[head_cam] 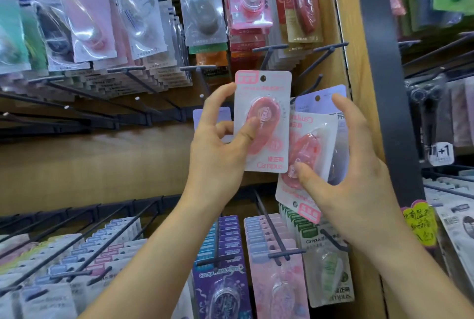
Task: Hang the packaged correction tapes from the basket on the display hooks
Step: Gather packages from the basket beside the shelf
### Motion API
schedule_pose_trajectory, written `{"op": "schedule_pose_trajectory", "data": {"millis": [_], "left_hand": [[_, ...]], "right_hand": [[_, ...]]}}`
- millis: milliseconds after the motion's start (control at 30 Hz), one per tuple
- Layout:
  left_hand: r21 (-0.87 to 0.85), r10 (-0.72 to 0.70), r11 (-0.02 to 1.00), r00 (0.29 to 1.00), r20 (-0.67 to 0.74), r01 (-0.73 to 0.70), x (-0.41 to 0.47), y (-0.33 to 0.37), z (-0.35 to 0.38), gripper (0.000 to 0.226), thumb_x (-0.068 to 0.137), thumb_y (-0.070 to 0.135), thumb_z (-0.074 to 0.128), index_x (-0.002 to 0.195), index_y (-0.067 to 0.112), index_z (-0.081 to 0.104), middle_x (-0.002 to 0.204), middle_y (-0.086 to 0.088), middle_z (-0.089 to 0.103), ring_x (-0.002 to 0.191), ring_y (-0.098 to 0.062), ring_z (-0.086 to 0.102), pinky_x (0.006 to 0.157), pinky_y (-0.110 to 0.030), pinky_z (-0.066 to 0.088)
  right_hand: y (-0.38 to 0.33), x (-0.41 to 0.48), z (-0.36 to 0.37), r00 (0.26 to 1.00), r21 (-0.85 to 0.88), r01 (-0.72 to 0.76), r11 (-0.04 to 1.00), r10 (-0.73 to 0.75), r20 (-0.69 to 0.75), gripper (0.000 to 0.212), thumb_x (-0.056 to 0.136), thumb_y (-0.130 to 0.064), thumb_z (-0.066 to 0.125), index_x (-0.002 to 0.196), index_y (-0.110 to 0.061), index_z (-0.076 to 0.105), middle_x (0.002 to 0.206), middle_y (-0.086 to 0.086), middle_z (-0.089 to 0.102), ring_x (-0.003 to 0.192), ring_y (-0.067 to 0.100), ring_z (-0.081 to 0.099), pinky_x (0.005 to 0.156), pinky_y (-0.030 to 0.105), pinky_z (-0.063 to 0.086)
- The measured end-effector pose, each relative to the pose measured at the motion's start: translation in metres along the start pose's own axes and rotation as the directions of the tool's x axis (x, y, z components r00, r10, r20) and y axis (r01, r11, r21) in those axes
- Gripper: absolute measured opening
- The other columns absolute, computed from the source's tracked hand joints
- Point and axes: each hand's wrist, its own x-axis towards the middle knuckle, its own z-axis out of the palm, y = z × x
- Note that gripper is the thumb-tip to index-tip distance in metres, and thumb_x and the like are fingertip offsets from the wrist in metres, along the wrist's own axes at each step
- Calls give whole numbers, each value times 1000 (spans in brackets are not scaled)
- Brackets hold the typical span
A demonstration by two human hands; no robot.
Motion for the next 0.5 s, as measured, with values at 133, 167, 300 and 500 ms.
{"op": "schedule_pose_trajectory", "data": {"millis": [133, 167, 300, 500], "left_hand": [[122, 52, 991, 999, -13, -50, -1, -6, 0, 42, 93, 33, 65, 134, 40, 56, 114, 27, 65, 102, -9, 68, 82, -40, 60], [131, 36, 991, 999, -14, -34, -1, -7, -1, 45, 93, 35, 65, 136, 37, 56, 117, 26, 64, 104, -8, 68, 84, -43, 59], [172, -16, 985, 996, 93, 0, -1, -6, -3, 55, 92, 40, 65, 144, 35, 47, 128, 12, 63, 112, -12, 65, 89, -44, 57], [291, 34, 951, 971, 236, -104, 4, 7, -4, 72, 91, 28, 69, 152, 30, 32, 132, 4, 53, 117, -18, 60, 91, -43, 56]], "right_hand": [[2, -4, -5, 999, -15, -34, 999, 34, -5, 91, 80, -16, 81, 145, -49, 26, 101, -56, 47, 85, -24, 57, 66, -3, 42], [2, -4, -6, 999, -17, -39, 999, 39, -9, 92, 79, -18, 81, 144, -50, 25, 102, -50, 50, 85, -21, 60, 66, -1, 44], [2, -7, -9, 999, -45, -30, 999, 29, -35, 94, 76, -24, 84, 143, -54, 25, 103, -48, 51, 88, -13, 63, 69, 2, 46], [3, -8, -9, 997, -28, -35, 999, 33, -63, 92, 75, -21, 84, 143, -48, 28, 111, -35, 57, 84, -19, 61, 67, -3, 43]]}}
